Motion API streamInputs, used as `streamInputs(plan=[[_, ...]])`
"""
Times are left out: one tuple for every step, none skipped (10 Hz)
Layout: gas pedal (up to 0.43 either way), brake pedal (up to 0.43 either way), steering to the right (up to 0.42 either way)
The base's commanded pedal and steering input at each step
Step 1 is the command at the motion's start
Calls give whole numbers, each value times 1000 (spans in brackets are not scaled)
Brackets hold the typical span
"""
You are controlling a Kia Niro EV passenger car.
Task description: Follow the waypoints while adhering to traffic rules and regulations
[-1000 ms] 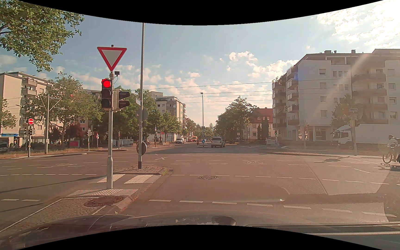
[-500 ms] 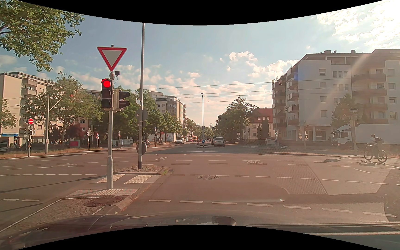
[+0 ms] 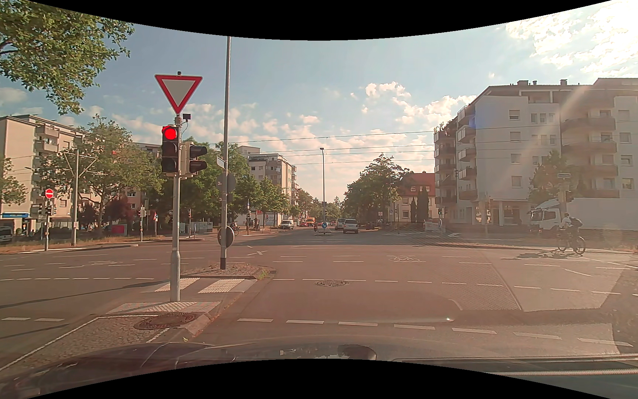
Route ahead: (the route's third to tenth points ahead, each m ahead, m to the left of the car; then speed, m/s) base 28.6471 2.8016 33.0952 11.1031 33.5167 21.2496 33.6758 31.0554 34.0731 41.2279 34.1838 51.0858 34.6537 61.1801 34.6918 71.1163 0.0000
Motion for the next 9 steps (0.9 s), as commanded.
streamInputs(plan=[[0,226,3],[0,226,3],[0,226,3],[0,226,3],[0,220,3],[0,226,3],[0,226,3],[0,226,3],[0,226,3]])
